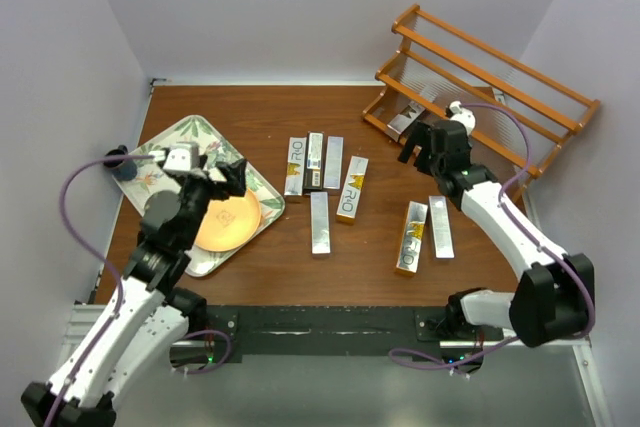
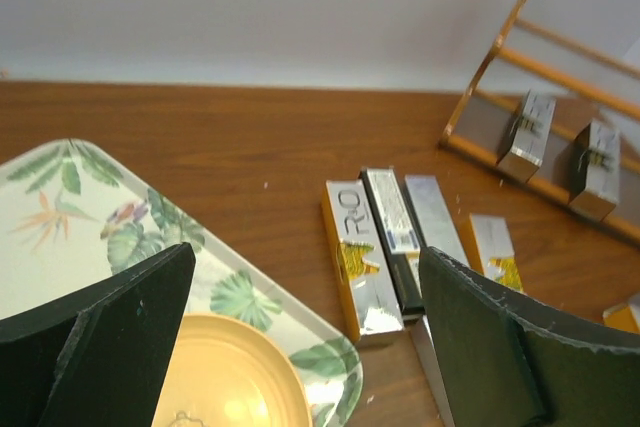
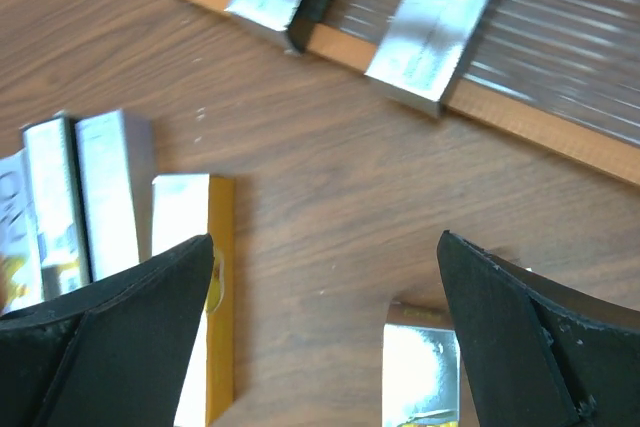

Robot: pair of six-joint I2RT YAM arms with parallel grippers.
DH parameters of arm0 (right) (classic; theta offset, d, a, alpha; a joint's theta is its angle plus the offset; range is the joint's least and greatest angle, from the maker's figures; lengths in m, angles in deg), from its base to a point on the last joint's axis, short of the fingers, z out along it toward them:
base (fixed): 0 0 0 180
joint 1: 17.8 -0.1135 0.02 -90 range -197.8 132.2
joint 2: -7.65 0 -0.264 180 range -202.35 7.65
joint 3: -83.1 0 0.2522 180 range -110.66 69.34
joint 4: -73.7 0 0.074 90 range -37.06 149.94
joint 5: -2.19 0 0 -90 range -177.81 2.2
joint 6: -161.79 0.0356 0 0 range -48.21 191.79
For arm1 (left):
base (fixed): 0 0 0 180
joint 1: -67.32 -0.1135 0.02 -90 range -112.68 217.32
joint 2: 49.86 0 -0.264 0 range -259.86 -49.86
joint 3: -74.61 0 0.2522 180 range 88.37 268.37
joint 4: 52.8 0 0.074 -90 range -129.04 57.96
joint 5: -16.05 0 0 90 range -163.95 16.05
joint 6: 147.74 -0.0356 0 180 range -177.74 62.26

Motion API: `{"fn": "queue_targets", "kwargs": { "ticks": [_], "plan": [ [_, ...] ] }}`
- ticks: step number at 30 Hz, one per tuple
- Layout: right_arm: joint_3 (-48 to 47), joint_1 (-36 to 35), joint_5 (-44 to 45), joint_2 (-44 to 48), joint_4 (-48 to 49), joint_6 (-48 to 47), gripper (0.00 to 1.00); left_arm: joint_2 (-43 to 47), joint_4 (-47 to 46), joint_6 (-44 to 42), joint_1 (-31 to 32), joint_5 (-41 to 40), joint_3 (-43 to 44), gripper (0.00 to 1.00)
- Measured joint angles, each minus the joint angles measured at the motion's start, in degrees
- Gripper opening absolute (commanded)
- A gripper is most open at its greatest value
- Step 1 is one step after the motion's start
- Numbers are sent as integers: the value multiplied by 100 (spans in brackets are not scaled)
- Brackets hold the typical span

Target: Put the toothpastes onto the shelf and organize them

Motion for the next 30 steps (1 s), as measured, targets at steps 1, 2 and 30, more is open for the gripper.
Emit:
{"fn": "queue_targets", "kwargs": {
  "ticks": [1, 2, 30],
  "plan": [
    [68, 0, -146, 129, 24, -57, 98, -315, 105, 0, 0, 52, 125, 100],
    [118, -9, -306, 232, 44, -109, 98, -503, 164, 2, 0, 92, 208, 100],
    [946, -1211, -92, 328, 535, -323, 98, -7099, 2535, 656, 516, 190, 5412, 96]
  ]
}}
